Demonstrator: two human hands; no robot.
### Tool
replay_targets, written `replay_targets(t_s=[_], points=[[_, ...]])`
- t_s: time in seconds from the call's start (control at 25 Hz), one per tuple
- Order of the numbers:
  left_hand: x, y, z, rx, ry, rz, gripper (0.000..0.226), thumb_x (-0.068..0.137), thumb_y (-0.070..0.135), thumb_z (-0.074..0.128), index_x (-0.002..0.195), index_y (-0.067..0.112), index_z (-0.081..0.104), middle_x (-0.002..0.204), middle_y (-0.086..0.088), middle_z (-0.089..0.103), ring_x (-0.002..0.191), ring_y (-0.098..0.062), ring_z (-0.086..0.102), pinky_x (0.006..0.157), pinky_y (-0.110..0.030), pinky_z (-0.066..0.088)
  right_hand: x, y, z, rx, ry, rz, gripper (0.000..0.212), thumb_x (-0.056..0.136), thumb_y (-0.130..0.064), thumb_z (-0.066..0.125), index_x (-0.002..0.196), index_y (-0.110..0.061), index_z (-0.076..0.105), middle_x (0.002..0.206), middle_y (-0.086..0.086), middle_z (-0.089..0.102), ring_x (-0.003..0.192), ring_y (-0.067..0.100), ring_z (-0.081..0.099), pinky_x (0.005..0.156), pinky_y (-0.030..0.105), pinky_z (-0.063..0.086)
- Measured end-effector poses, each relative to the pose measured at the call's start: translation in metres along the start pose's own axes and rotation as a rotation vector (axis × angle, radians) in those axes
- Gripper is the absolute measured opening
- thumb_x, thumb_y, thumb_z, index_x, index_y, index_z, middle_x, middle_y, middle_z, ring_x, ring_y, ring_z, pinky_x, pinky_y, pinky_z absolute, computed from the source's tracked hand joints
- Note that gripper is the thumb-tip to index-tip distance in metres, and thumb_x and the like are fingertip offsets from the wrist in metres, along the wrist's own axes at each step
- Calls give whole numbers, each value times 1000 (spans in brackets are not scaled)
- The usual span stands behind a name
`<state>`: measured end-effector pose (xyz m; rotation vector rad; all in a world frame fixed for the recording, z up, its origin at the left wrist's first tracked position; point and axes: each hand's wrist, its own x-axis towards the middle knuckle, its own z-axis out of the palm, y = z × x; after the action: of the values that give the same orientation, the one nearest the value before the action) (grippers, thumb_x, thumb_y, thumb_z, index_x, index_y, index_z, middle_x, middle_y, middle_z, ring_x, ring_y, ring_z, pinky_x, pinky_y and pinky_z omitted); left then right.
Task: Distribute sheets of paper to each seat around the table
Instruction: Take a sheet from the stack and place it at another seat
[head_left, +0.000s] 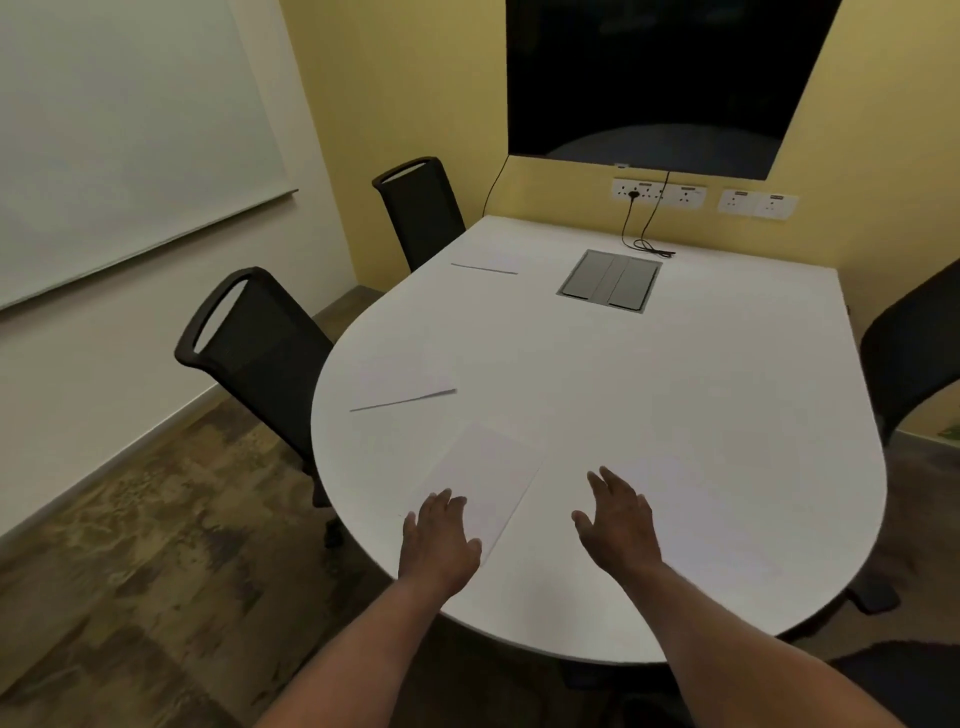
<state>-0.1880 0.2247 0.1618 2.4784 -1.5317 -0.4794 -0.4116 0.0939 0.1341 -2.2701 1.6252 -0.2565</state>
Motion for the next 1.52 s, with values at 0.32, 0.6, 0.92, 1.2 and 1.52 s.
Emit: replay_targets(t_s=[0.32, 0.6, 0.92, 1.2, 1.52], points=[[38, -51, -26, -39, -21, 46, 66, 94, 41, 53, 154, 23, 30, 165, 0, 20, 154, -18, 12, 124, -45, 12, 8, -49, 30, -1, -14, 65, 67, 96, -43, 51, 156, -23, 27, 165, -1, 20, 152, 15, 15, 124, 46, 10], [117, -82, -12, -2, -122, 74, 67, 94, 42, 53, 154, 23, 30, 165, 0, 21, 154, -18, 12, 124, -44, 12, 58, -59, 90, 28, -102, 152, 67, 97, -43, 49, 156, -23, 25, 166, -3, 17, 152, 13, 14, 124, 44, 9], [213, -91, 15, 45, -247, 49, 67, 94, 39, 54, 153, 19, 31, 164, -4, 24, 153, -20, 17, 123, -44, 17, 120, -70, 122, 80, -122, 258, 67, 95, -42, 53, 155, -20, 31, 164, 1, 23, 151, 16, 19, 123, 45, 13], [279, -96, 51, 79, -300, 50, 67, 91, 39, 58, 151, 17, 37, 162, -6, 29, 151, -21, 22, 121, -44, 20, 149, -73, 156, 112, -153, 367, 67, 95, -41, 53, 154, -17, 31, 164, 6, 25, 149, 23, 24, 121, 43, 21], [310, -112, 81, 86, -393, 22, 67, 88, 39, 59, 148, 15, 39, 155, -8, 38, 141, -28, 38, 113, -43, 31, 156, -95, 198, 231, -162, 582, 64, 98, -35, 51, 154, -13, 30, 160, 8, 30, 144, 26, 30, 115, 39, 31]])
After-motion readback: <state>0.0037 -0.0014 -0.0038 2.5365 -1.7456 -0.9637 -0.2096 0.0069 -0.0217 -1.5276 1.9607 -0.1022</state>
